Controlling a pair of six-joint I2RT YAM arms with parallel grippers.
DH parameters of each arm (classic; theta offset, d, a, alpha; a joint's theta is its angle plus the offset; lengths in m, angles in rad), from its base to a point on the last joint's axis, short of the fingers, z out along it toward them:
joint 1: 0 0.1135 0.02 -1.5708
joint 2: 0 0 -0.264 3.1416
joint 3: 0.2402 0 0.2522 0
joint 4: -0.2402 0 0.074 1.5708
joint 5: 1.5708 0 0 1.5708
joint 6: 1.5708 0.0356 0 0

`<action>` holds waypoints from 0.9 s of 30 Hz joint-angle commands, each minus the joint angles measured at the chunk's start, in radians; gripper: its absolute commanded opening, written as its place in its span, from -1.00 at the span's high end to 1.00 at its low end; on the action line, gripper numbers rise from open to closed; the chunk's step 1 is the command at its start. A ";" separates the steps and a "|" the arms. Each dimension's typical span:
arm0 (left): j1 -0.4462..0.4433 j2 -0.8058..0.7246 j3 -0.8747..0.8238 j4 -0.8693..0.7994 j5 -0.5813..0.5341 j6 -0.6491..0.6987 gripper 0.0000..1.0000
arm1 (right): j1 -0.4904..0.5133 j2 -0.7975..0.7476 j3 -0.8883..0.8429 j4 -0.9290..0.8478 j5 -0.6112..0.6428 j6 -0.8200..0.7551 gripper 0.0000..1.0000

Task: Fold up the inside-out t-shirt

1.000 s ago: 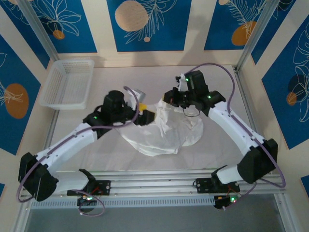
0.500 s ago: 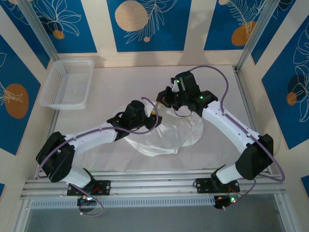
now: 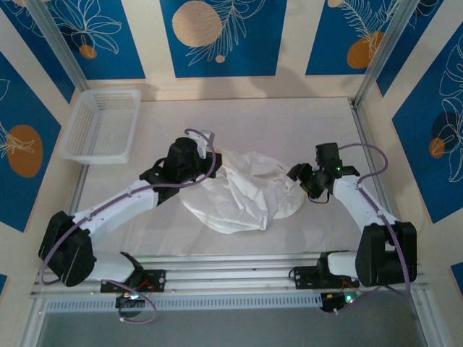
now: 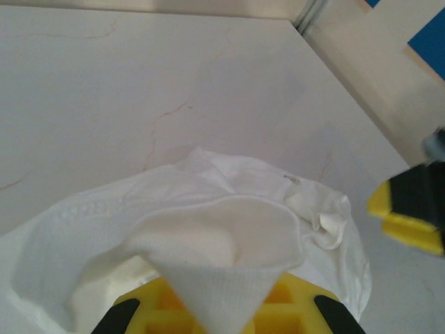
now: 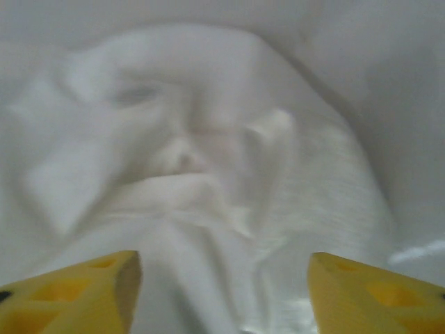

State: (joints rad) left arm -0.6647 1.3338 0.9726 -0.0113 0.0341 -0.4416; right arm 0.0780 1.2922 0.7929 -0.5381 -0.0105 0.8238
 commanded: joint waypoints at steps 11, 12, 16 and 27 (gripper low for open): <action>0.126 -0.119 0.070 -0.202 -0.038 -0.050 1.00 | -0.024 0.066 -0.079 0.086 -0.039 -0.013 1.00; 0.143 -0.125 0.087 -0.222 -0.040 -0.051 1.00 | -0.024 0.045 -0.060 0.064 -0.028 -0.024 1.00; 0.227 -0.159 0.205 -0.311 -0.011 -0.017 1.00 | -0.022 -0.097 0.058 -0.034 0.018 -0.070 1.00; 0.286 -0.252 0.768 -0.524 -0.125 0.262 1.00 | 0.018 -0.421 0.607 -0.033 0.206 -0.236 1.00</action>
State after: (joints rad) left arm -0.3862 1.1404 1.6386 -0.4885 -0.0216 -0.2802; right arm 0.0872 0.9302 1.3209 -0.5991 0.1169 0.6521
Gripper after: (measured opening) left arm 0.050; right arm 0.046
